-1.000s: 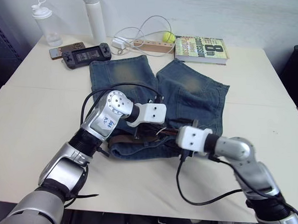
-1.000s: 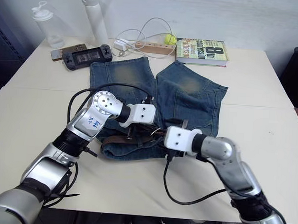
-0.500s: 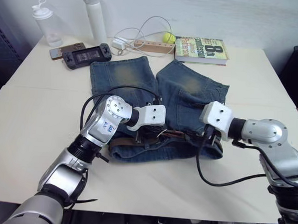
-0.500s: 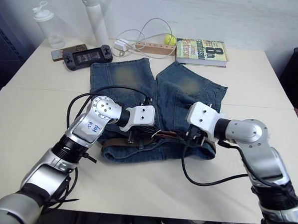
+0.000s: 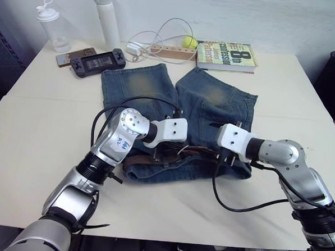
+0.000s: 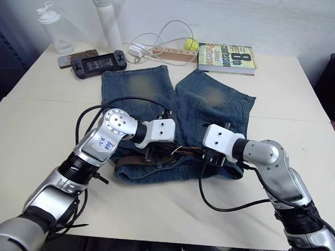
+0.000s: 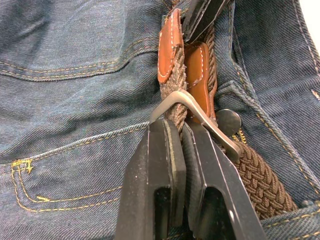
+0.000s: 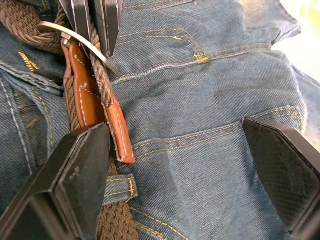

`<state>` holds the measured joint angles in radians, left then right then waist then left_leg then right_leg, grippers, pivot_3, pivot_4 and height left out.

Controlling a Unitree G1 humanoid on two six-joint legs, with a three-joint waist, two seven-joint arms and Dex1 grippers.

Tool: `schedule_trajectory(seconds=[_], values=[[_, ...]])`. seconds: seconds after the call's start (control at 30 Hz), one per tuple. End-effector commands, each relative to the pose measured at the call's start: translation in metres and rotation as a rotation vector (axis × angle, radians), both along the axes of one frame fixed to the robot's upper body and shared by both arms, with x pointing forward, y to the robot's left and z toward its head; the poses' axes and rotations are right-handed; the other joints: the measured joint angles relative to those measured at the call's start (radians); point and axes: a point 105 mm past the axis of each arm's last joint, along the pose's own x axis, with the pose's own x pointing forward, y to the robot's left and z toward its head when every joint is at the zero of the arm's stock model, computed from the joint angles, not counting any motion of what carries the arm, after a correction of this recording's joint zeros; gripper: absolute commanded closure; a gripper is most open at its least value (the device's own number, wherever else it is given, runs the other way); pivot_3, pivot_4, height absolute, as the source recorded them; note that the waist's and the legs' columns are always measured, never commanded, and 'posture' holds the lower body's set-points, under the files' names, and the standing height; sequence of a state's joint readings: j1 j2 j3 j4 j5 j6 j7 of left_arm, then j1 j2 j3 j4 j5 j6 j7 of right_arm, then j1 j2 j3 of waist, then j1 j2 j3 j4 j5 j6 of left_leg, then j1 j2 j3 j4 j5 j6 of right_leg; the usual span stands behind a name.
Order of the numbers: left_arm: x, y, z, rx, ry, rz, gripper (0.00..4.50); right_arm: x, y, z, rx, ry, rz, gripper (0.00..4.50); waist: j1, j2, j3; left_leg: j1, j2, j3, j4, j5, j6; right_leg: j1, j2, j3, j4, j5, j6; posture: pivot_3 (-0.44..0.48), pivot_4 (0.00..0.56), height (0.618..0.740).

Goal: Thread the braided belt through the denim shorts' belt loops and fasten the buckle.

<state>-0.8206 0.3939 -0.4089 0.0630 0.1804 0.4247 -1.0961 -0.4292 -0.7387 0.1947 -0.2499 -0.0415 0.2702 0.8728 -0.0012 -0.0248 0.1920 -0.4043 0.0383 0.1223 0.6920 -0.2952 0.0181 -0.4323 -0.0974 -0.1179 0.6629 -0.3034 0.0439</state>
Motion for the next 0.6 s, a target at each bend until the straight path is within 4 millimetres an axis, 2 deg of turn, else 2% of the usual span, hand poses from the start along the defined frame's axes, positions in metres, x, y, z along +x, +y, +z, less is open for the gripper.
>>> schedule_trajectory(seconds=[0.03, 0.13, 0.23, 0.27, 0.37, 0.4, 0.5, 0.6], values=[[-0.004, -0.009, 0.012, -0.035, -0.026, -0.049, 4.50, 0.001, 0.007, 0.002, -0.046, -0.047, 0.053, 1.77, 0.001, 0.000, 0.000, 0.000, 0.000, 0.000, 0.000, 0.000, 0.000, 0.000, 0.000, 0.000, 0.000, 0.000, 0.000, 0.000, 0.150, 0.703], [-0.003, -0.009, 0.016, -0.056, -0.038, -0.045, 4.50, 0.000, 0.012, -0.002, -0.065, -0.045, 0.087, 3.22, 0.001, 0.000, 0.000, 0.000, 0.000, 0.000, 0.000, 0.000, 0.000, 0.000, 0.000, 0.000, 0.000, 0.000, 0.000, 0.000, 0.150, 0.703], [0.001, -0.006, 0.031, -0.149, -0.044, -0.004, 4.50, 0.002, 0.015, -0.001, -0.107, -0.093, 0.127, 4.48, -0.001, 0.000, 0.000, 0.000, 0.000, 0.000, 0.000, 0.000, 0.000, 0.000, 0.000, 0.000, 0.000, 0.000, 0.000, 0.000, 0.150, 0.703], [0.002, -0.005, 0.034, -0.172, -0.036, 0.005, 4.50, 0.002, 0.015, -0.001, -0.114, -0.099, 0.131, 4.48, -0.002, 0.000, 0.000, 0.000, 0.000, 0.000, 0.000, 0.000, 0.000, 0.000, 0.000, 0.000, 0.000, 0.000, 0.000, 0.000, 0.150, 0.703], [-0.011, 0.006, 0.049, -0.289, 0.111, 0.008, 3.26, 0.007, 0.006, 0.001, -0.143, -0.119, 0.128, 4.50, -0.001, 0.000, 0.000, 0.000, 0.000, 0.000, 0.000, 0.000, 0.000, 0.000, 0.000, 0.000, 0.000, 0.000, 0.000, 0.000, 0.150, 0.703], [-0.013, 0.011, 0.055, -0.318, 0.138, 0.015, 3.02, 0.008, 0.003, 0.003, -0.148, -0.127, 0.129, 4.50, -0.001, 0.000, 0.000, 0.000, 0.000, 0.000, 0.000, 0.000, 0.000, 0.000, 0.000, 0.000, 0.001, 0.000, 0.000, 0.000, 0.150, 0.703], [-0.017, 0.031, 0.071, -0.393, 0.184, 0.056, 1.61, 0.009, -0.005, 0.011, -0.161, -0.162, 0.138, 4.50, -0.002, 0.000, 0.000, 0.000, 0.001, 0.000, 0.000, 0.000, 0.000, 0.000, 0.000, 0.000, 0.001, 0.000, 0.000, 0.000, 0.150, 0.703], [-0.024, 0.047, 0.078, -0.446, 0.236, 0.092, 0.35, 0.010, -0.013, 0.019, -0.169, -0.188, 0.137, 4.50, -0.004, 0.000, 0.000, 0.000, 0.001, 0.000, 0.000, 0.000, 0.000, 0.000, 0.000, 0.001, 0.000, 0.000, 0.000, 0.000, 0.150, 0.703]])
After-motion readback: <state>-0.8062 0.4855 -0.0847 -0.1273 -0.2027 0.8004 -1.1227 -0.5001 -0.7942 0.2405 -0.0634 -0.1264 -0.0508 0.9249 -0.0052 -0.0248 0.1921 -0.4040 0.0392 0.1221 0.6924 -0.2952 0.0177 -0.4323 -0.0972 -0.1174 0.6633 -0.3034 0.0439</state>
